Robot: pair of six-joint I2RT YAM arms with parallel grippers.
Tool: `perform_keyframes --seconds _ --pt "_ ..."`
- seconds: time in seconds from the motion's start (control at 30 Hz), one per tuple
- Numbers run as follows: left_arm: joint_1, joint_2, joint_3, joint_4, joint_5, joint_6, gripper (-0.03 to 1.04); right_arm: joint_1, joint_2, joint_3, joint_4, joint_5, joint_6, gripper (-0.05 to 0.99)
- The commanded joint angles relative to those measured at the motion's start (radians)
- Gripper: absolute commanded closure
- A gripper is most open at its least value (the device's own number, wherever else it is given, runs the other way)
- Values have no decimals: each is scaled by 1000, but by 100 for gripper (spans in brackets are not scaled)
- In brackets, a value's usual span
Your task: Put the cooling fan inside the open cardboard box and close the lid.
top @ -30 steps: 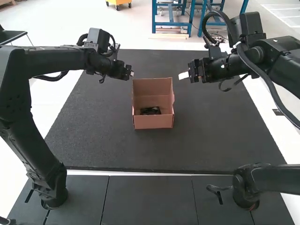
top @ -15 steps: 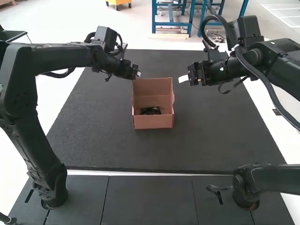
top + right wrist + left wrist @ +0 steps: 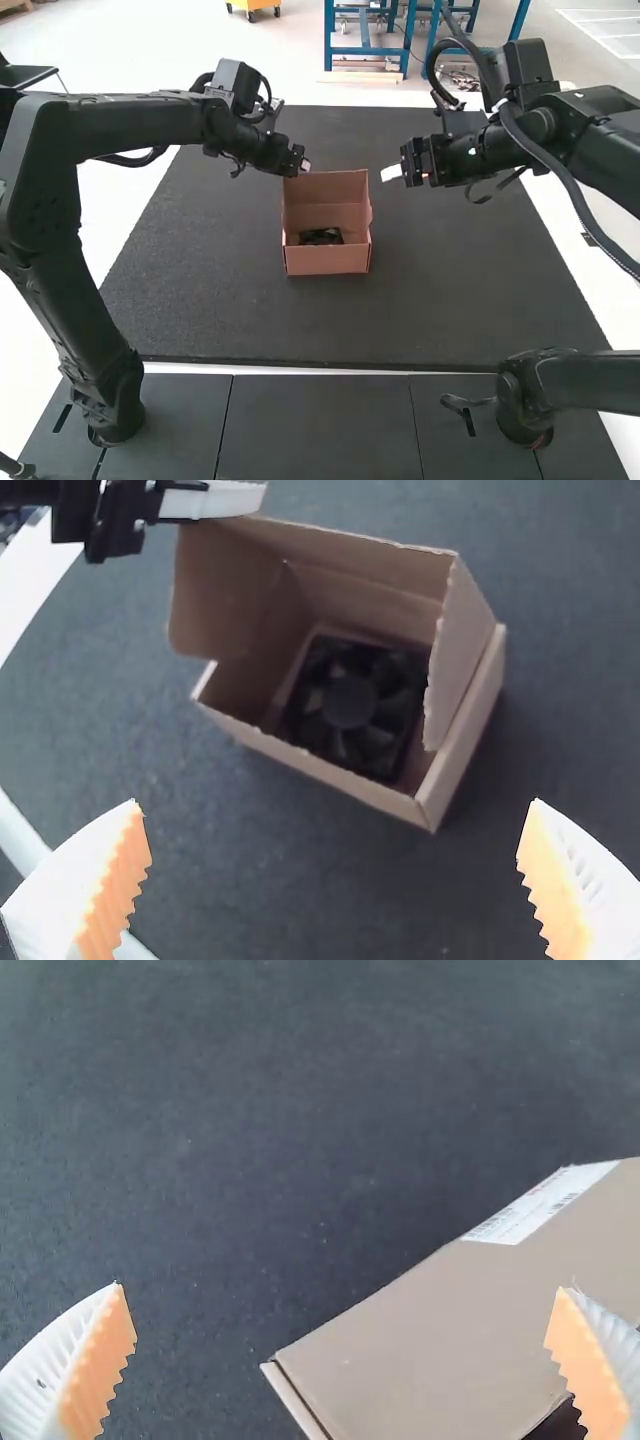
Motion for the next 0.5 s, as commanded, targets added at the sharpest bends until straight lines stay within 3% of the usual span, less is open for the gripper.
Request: perform_keyframes --seconds 0.0,0.47 --pt "-3 1 -17 -12 14 8 4 13 -11 16 4 -5 3 10" --pt "-10 12 -148 -5 39 20 4 13 2 56 -2 -9 3 10"
